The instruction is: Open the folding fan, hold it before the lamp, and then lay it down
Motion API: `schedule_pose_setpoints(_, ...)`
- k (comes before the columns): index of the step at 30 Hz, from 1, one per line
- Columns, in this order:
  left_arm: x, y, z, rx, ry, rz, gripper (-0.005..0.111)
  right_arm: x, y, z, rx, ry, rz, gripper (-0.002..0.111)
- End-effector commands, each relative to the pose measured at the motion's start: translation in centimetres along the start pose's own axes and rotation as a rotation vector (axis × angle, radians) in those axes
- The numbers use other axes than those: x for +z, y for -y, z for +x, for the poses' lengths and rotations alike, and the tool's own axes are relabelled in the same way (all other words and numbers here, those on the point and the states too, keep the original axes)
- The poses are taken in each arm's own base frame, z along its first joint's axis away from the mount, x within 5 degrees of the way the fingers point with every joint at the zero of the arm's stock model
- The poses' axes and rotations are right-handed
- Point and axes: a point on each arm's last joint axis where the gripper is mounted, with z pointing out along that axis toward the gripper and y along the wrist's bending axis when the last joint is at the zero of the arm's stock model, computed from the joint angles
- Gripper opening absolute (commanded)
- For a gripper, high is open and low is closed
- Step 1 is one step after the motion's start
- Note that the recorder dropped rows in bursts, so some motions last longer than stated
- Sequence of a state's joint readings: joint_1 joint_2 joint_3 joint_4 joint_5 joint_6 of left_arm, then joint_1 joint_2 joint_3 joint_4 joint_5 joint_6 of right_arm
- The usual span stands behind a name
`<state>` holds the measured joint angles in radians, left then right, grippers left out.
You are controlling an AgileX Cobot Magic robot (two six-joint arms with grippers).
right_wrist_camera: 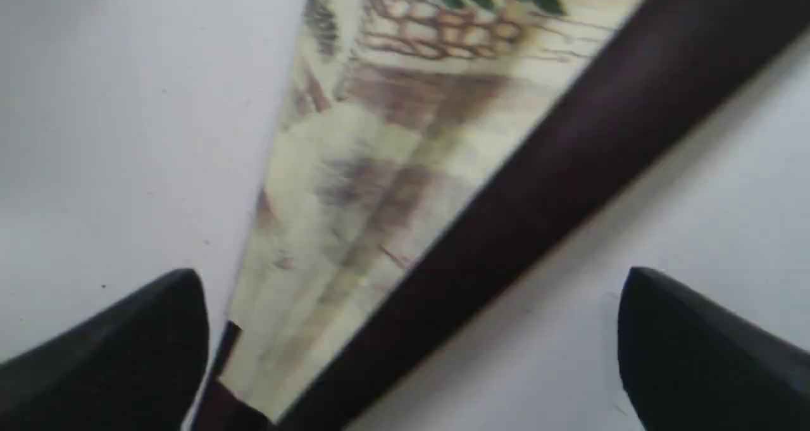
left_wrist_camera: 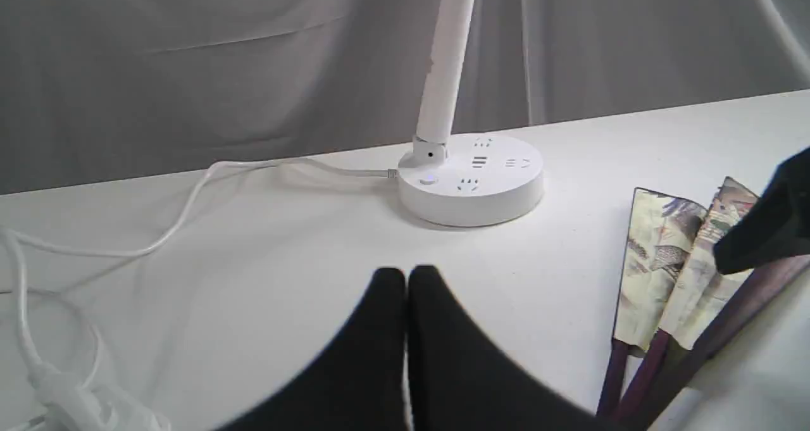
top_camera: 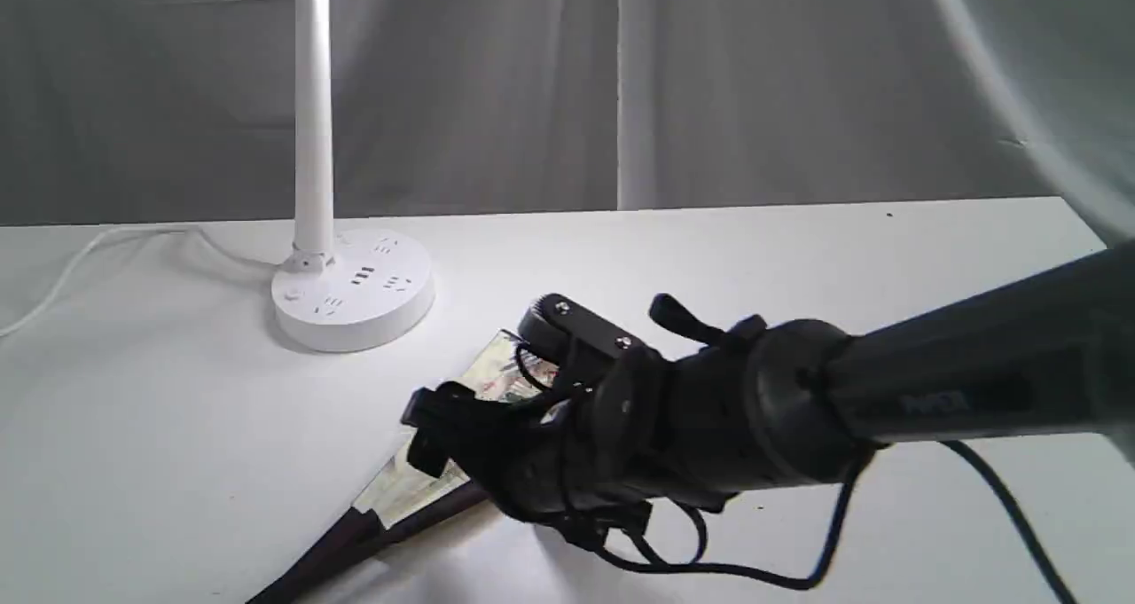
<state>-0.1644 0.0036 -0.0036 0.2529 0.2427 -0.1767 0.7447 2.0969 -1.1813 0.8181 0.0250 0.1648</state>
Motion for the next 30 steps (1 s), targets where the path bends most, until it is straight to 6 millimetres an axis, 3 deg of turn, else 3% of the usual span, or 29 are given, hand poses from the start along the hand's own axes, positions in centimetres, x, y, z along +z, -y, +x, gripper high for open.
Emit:
schedule_pose_setpoints(1, 0.0, 0.0, 0.0, -0.014, 0.010, 0.001, 0.000, 2.2, -0.5, 0.5, 0.011, -0.088, 0.003, 0.087)
schedule_pose_setpoints(6, 0.0, 0.0, 0.0, -0.014, 0.010, 0.001, 0.000, 4.4, -0.2, 1.2, 0.145, -0.146, 0.015, 0.087)
schedule_pose_setpoints(12, 0.0, 0.0, 0.0, -0.014, 0.010, 0.001, 0.000, 5.3, 0.3, 1.1, 0.232, -0.107, 0.023, 0.081)
schedule_pose_setpoints(19, 0.0, 0.0, 0.0, -0.014, 0.010, 0.001, 0.000, 5.4, 0.4, 0.2, 0.271, -0.001, 0.018, 0.048)
schedule_pose_setpoints(26, 0.0, 0.0, -0.1, -0.014, 0.021, 0.003, 0.000, 5.4, 0.4, -0.1, 0.271, 0.024, 0.018, 0.000)
schedule_pose_setpoints(30, 0.0, 0.0, -0.1, -0.014, 0.021, 0.003, 0.000, 5.4, 0.4, -0.2, 0.253, 0.036, 0.017, 0.000)
